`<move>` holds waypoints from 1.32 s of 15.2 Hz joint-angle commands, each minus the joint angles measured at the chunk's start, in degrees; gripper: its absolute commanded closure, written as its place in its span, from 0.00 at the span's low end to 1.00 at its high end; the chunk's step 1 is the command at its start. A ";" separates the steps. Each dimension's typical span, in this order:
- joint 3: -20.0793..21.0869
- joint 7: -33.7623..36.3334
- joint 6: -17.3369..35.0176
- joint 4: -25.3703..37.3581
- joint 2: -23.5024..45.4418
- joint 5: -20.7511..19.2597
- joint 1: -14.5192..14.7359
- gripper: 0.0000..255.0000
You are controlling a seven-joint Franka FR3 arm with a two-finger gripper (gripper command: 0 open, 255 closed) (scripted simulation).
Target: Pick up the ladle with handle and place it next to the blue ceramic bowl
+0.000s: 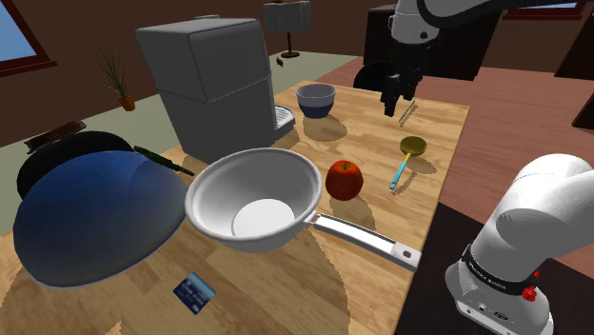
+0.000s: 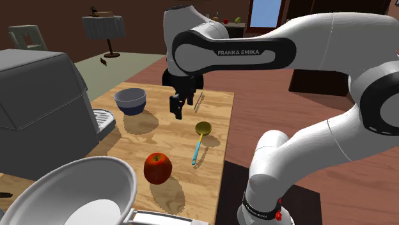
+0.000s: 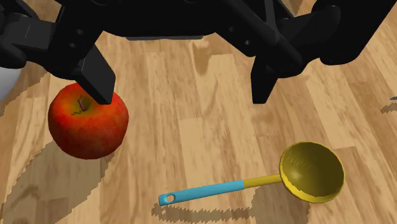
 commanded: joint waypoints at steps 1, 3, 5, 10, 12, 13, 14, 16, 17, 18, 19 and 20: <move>0.00 0.00 0.00 0.00 0.00 0.00 0.00 0.00; 0.75 1.84 4.34 -4.43 -0.91 -2.20 -1.22 0.00; 1.45 3.83 8.76 -8.60 -1.44 -4.52 -2.62 0.00; 3.17 9.76 20.33 -17.69 -0.84 -11.28 -7.13 0.00; 3.95 12.67 25.24 -20.71 0.31 -14.54 -9.55 0.00; 4.40 14.28 27.77 -22.06 1.11 -16.33 -10.95 0.00; 4.89 16.03 30.32 -23.30 2.06 -18.28 -12.47 0.00; 6.14 19.97 35.55 -25.40 4.43 -22.64 -16.08 0.00; 6.92 22.24 38.19 -26.23 5.86 -25.13 -18.19 0.00; 7.40 23.55 39.60 -26.60 6.68 -26.56 -19.42 0.00; 7.37 23.94 40.66 -26.78 7.50 -27.27 -20.01 0.00; 7.35 24.35 41.73 -26.92 8.35 -28.02 -20.64 0.00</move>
